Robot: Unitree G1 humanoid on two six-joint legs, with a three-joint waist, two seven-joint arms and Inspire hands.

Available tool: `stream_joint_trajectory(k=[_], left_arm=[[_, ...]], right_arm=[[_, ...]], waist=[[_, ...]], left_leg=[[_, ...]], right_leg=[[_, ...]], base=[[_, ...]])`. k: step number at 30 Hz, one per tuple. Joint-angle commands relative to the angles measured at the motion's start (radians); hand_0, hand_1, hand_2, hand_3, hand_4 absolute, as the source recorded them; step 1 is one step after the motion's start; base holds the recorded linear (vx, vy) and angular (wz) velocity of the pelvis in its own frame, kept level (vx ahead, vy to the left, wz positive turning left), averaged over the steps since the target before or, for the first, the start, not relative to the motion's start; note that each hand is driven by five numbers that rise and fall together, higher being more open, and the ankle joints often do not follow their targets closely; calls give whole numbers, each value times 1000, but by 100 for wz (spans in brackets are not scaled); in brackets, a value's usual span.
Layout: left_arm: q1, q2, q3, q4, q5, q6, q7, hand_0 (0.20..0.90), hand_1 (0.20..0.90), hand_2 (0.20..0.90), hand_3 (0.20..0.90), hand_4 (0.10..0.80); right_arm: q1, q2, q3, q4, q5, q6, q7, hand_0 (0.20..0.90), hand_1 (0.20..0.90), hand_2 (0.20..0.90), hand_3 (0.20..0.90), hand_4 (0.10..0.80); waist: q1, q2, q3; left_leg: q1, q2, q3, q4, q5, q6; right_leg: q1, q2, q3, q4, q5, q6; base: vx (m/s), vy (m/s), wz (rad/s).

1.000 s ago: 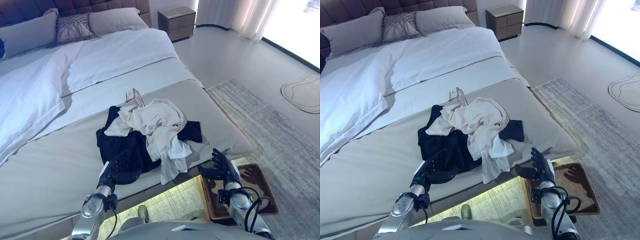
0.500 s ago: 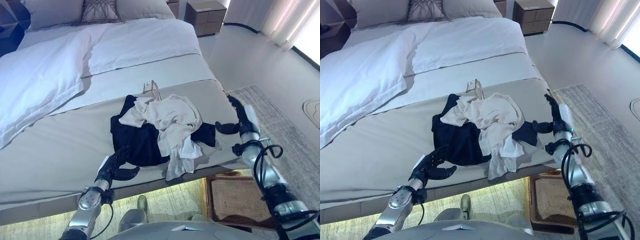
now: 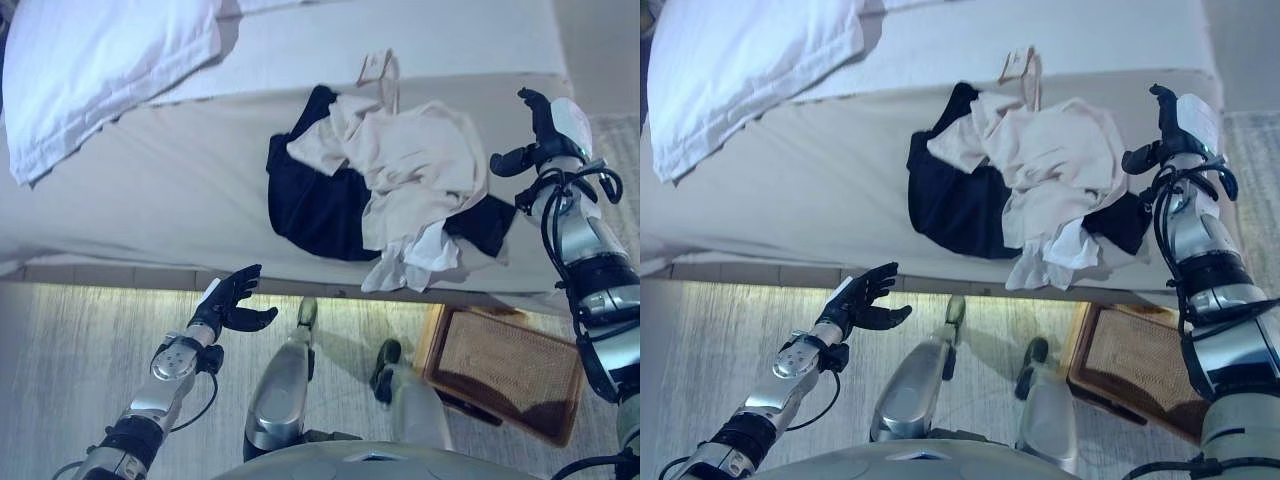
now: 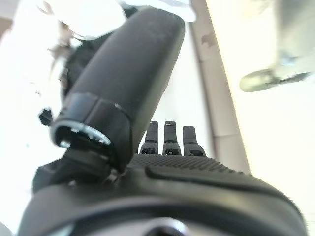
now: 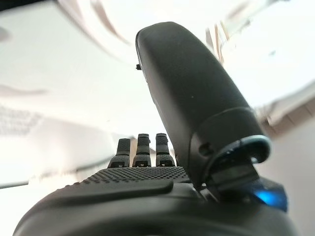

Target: Pick up the clothes from the bed and place them into the basket

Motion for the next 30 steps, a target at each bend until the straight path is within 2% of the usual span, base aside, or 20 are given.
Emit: stream_joint_trajectory(k=[1, 3, 8, 9, 10, 16, 22, 23, 25, 26, 28, 29, 30], left_arm=[[-2, 56, 0, -114, -51, -120, 37, 900, 900, 900, 900, 800], [-3, 52, -5, -130, -64, -125, 53, 900, 900, 900, 900, 800], [3, 53, -9, -146, -75, -137, 61, 900, 900, 900, 900, 800], [10, 53, -9, -155, -82, -136, 63, 900, 900, 900, 900, 800], [18, 54, -8, -164, -80, -140, 64, 900, 900, 900, 900, 800], [25, 58, -11, -209, -83, -134, 70, 900, 900, 900, 900, 800], [35, 68, -8, -225, -79, -135, 65, 900, 900, 900, 900, 800], [38, 70, -3, -229, -79, -140, 66, 900, 900, 900, 900, 800], [40, 71, -1, -235, -80, -143, 67, 900, 900, 900, 900, 800], [42, 73, 3, -240, -82, -143, 65, 900, 900, 900, 900, 800], [47, 77, 9, -245, -78, -142, 55, 900, 900, 900, 900, 800], [47, 77, 10, -245, -76, -142, 54, 900, 900, 900, 900, 800], [48, 77, 9, -242, -76, -143, 54, 900, 900, 900, 900, 800]], right_arm=[[-146, -82, 63, -33, 16, -2, -35, 900, 900, 900, 900, 800], [-182, -80, 79, 5, 31, 16, -25, 900, 900, 900, 900, 800], [-240, -73, 93, 74, 40, 31, -17, 900, 900, 900, 900, 800], [-251, -67, 91, 98, 35, 39, -16, 900, 900, 900, 900, 800], [-268, -68, 99, 119, 34, 45, -12, 900, 900, 900, 900, 800], [-310, -66, 114, 161, 41, 60, -4, 900, 900, 900, 900, 800], [-318, -75, 117, 155, 49, 62, 17, 900, 900, 900, 900, 800], [-321, -80, 119, 159, 48, 61, 26, 785, 785, 785, 765, 665], [-322, -82, 122, 160, 60, 60, 24, 688, 688, 688, 653, 553], [-321, -82, 119, 161, 70, 58, 23, 594, 594, 594, 543, 443], [-319, -85, 108, 155, 81, 54, 30, 349, 349, 349, 258, 158], [-318, -85, 108, 154, 81, 52, 30, 300, 300, 300, 200, 100], [-317, -85, 107, 155, 82, 46, 27, 300, 300, 300, 200, 100]], waist=[[16, 13, -14], [22, 28, 9], [37, 43, 33], [46, 48, 38], [52, 51, 38], [70, 62, 38], [76, 64, 38], [78, 64, 38], [79, 64, 38], [80, 65, 38], [80, 64, 38], [80, 64, 38], [80, 64, 38]], left_leg=[[-64, -35, 28, 258, -231, 16], [-113, -50, 30, 309, -246, 25], [-170, -67, 27, 360, -259, 38], [-192, -75, 21, 398, -296, 40], [-225, -79, 21, 422, -303, 45], [-322, -94, 18, 490, -312, 61], [-355, -99, 11, 531, -326, 65], [-359, -101, 10, 540, -329, 67], [-364, -103, 10, 550, -332, 68], [-367, -103, 10, 554, -333, 69], [-366, -103, 9, 562, -337, 68], [-364, -103, 9, 561, -336, 67], [-356, -101, 7, 557, -336, 65]], right_leg=[[-47, -2, -23, 59, 27, -42], [-106, -17, -25, 143, 2, -55], [-172, -31, -26, 226, -22, -68], [-199, -35, -21, 280, -62, -64], [-234, -40, -20, 315, -73, -67], [-336, -47, -21, 415, -102, -78], [-363, -42, -23, 447, -114, -86], [-366, -41, -25, 455, -118, -88], [-370, -41, -27, 462, -120, -91], [-372, -41, -28, 465, -121, -92], [-369, -41, -30, 468, -121, -93], [-365, -39, -30, 465, -120, -94], [-355, -37, -31, 457, -119, -95]], base=[[-24, 82, 36], [-7, 57, 26], [1, 17, 19], [65, -8, 11], [58, -8, 9], [-29, -2, 10], [-18, -12, 6], [0, 0, 0], [0, 0, 0], [0, 0, 0], [0, 0, 0], [0, 0, 0], [0, 0, 0]])
